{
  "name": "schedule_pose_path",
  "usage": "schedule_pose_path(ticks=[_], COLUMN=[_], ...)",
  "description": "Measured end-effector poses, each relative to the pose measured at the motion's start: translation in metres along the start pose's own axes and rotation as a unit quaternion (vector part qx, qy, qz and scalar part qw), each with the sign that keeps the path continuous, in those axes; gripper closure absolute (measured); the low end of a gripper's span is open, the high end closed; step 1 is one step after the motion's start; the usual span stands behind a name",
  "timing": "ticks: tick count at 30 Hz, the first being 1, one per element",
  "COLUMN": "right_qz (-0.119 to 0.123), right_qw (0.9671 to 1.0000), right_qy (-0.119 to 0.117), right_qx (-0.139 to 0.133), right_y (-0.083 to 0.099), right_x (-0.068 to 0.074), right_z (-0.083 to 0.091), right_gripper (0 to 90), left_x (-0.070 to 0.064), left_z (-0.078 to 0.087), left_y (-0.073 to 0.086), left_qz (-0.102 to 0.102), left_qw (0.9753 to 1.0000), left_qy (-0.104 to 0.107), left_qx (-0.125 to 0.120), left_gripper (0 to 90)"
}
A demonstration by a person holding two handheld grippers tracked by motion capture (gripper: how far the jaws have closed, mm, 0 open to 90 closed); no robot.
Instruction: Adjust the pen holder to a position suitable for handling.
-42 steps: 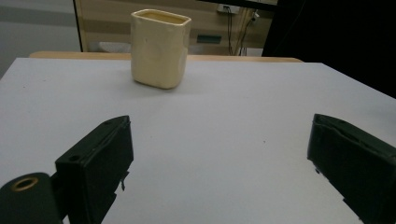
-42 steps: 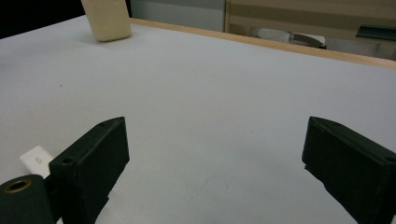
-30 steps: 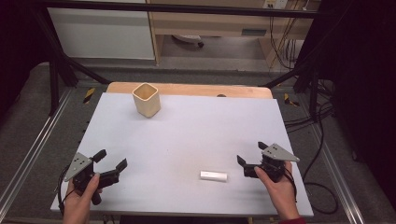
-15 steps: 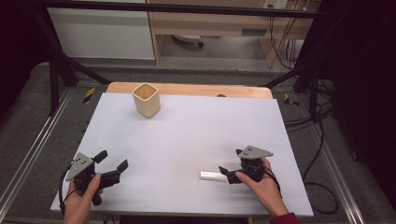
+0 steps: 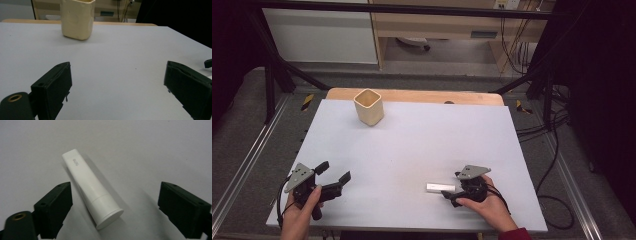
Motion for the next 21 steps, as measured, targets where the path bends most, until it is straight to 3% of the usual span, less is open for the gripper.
schedule_pose_path(ticks=[8,10,21], right_qz=[0.014,0.016,0.062], right_qw=[0.9997,0.9997,0.9974], right_qy=[-0.004,-0.010,-0.036], right_qx=[0.020,0.015,0.015], right_y=[0.007,0.005,0.000], right_x=[0.000,0.001,0.017], right_z=[0.000,0.000,-0.001], right_gripper=[28.2,32.7,50.8], left_x=[-0.004,-0.005,-0.006], left_z=[-0.002,-0.002,-0.004], left_y=[0.001,0.001,0.004], left_qz=[-0.004,-0.006,-0.008], left_qw=[0.9999,0.9999,0.9998], left_qy=[0.009,0.010,0.011], left_qx=[0.004,0.005,0.011], left_gripper=[8.6,8.6,8.7])
Point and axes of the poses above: each handheld gripper's, and its own axes: z roughly backward along the jaws, y roughly out of its underside, x roughly to its left, the point moved 10 cm from there along -z, roughly forward along the jaws, and after that the axes turned 8 degrees about z, right-handed, at the moved point
